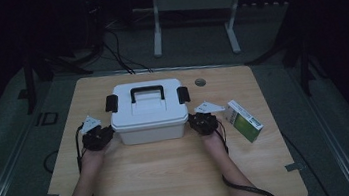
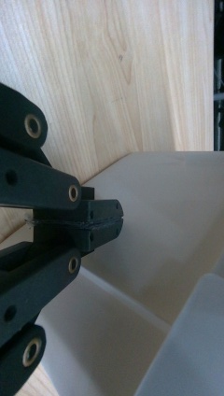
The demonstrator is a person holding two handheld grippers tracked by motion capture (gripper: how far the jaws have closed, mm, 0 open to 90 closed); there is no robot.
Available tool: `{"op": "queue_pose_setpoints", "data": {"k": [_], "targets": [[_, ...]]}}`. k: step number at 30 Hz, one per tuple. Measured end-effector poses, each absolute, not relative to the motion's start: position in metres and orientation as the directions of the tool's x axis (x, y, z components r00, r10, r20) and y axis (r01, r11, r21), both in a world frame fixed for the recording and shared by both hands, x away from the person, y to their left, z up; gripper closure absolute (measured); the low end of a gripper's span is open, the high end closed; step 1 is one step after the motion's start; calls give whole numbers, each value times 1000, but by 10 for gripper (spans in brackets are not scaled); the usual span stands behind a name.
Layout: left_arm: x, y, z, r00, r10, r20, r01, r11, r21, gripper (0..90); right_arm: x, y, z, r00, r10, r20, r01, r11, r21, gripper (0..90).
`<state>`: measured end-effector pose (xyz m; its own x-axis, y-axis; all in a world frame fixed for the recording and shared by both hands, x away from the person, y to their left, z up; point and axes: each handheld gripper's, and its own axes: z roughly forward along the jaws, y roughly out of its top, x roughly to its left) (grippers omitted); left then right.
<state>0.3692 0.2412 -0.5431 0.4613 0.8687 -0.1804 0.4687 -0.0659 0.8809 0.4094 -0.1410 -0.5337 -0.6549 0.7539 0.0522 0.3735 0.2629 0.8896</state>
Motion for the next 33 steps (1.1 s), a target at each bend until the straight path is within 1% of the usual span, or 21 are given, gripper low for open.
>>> {"op": "queue_pose_setpoints", "data": {"k": [2,4,9,14,20,24,28,33], "targets": [[368,240,-542,465,870,-165,467,-82,881,898,408,-141,-533,-656,752,61,379,258,889,900],[368,241,-542,468,867,-171,470,-81,879,898,408,-142,-533,-659,748,74,387,253,887,900],[365,239,-541,468,865,-180,481,-79,873,899,400,-141,-531,-660,750,47,379,279,882,900],[356,236,-539,481,860,-169,482,-98,871,899,394,-146,-530,-668,742,54,387,286,876,900],[346,229,-539,493,851,-183,489,-97,867,900,381,-155,-529,-682,730,45,379,301,875,900],[335,221,-539,490,859,-152,474,-116,873,900,375,-160,-529,-681,730,58,388,292,874,900],[327,218,-539,497,851,-170,483,-108,869,900,364,-167,-529,-685,727,53,385,299,873,900],[316,213,-538,516,839,-171,487,-123,864,900,353,-174,-528,-688,724,54,388,304,870,900]]}}
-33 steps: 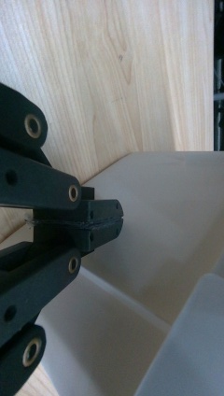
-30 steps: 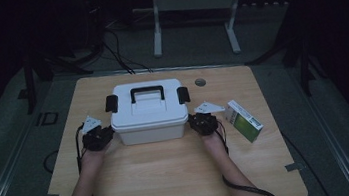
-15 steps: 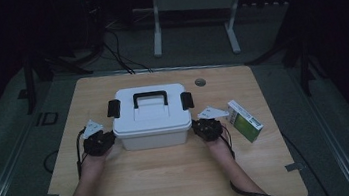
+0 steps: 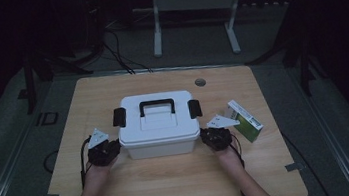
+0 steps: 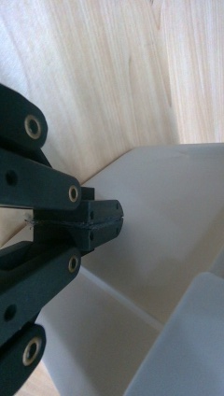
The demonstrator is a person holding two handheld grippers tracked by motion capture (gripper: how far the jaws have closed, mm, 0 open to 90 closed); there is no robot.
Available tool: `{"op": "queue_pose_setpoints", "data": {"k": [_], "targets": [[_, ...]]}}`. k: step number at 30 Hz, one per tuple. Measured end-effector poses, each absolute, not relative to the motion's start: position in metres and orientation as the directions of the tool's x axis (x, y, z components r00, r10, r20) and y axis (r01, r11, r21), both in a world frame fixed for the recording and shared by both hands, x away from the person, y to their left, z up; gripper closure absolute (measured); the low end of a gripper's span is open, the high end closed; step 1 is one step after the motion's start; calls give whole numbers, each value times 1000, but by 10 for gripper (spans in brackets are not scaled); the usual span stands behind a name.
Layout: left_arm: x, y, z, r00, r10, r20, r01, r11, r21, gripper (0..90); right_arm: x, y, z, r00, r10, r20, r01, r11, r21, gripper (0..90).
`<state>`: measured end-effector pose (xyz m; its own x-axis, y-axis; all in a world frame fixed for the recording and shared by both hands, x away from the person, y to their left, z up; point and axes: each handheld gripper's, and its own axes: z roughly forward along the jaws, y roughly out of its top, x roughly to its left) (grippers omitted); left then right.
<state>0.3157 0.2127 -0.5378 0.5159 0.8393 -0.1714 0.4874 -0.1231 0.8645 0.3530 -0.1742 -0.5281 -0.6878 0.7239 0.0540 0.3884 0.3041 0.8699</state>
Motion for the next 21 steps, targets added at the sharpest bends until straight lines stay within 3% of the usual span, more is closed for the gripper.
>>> {"op": "queue_pose_setpoints", "data": {"k": [21], "targets": [[266,191,-537,599,778,-191,486,-163,859,900,302,-207,-529,-694,714,96,410,281,868,900]]}}
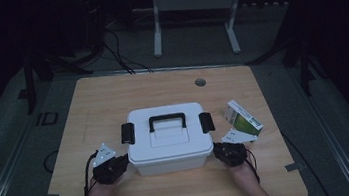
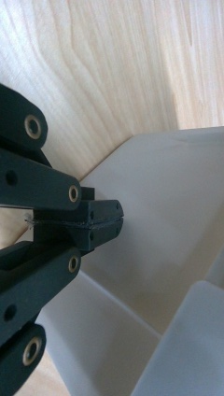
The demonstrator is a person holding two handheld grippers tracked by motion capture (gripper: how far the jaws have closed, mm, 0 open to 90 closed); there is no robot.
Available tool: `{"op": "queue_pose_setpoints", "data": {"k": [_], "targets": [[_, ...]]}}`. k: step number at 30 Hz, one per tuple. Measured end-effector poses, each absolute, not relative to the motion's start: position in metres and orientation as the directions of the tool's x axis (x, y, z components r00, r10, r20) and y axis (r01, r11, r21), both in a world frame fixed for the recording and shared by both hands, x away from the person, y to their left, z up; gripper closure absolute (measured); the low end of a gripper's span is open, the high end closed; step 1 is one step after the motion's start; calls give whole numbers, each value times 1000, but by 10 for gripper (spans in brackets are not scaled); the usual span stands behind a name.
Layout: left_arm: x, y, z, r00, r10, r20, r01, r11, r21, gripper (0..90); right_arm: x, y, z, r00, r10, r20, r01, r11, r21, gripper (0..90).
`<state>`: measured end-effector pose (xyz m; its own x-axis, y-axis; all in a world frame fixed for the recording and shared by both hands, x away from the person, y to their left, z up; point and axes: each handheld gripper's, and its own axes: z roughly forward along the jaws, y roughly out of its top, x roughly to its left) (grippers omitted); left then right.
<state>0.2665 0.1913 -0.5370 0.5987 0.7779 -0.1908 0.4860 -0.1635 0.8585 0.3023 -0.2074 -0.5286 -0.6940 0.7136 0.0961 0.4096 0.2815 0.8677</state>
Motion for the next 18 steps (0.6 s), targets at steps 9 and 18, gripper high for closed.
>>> {"op": "queue_pose_setpoints", "data": {"k": [9,18], "targets": [[253,183,-538,628,753,-196,479,-175,860,900,276,-223,-527,-706,703,82,402,302,865,900],[244,175,-538,644,735,-211,484,-178,857,900,263,-234,-528,-698,707,109,419,280,864,900]]}}
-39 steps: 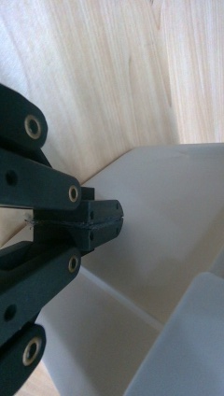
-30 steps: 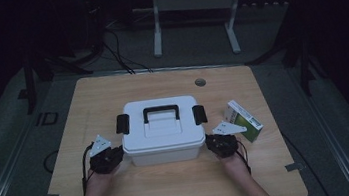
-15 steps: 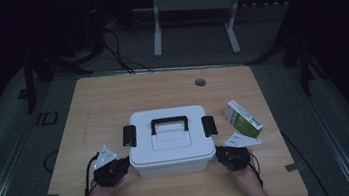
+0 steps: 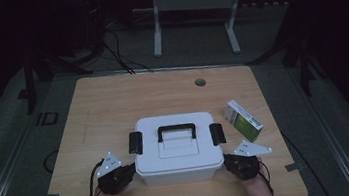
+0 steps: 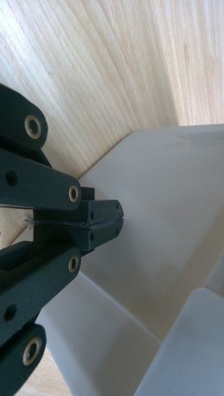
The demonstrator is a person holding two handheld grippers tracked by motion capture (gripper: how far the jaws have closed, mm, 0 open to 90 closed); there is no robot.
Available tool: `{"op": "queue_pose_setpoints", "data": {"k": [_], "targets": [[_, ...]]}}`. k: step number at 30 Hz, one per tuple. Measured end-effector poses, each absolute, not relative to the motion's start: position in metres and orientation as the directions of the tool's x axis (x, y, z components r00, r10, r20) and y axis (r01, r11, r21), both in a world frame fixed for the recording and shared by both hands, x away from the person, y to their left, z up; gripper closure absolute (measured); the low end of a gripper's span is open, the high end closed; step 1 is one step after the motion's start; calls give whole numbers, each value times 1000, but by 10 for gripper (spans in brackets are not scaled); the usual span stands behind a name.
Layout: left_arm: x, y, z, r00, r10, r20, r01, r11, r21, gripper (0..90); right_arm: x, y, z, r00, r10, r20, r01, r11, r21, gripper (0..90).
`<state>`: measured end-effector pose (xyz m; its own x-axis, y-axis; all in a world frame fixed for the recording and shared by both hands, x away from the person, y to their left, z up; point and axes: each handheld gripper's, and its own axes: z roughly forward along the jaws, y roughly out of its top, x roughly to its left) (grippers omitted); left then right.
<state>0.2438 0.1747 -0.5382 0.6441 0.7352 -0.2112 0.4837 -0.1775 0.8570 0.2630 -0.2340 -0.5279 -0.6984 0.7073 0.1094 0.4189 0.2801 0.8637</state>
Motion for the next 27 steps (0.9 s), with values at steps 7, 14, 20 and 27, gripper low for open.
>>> {"op": "queue_pose_setpoints", "data": {"k": [7,14,20,27], "targets": [[239,168,-538,660,718,-220,485,-183,855,900,253,-243,-529,-692,713,116,422,268,866,900],[239,167,-538,670,708,-224,485,-189,854,899,253,-246,-528,-684,718,125,431,260,864,900],[246,172,-538,655,721,-228,490,-175,854,899,263,-241,-529,-688,715,128,431,260,864,900],[256,178,-540,643,726,-244,497,-153,854,899,276,-236,-530,-678,718,159,446,230,865,900]]}}
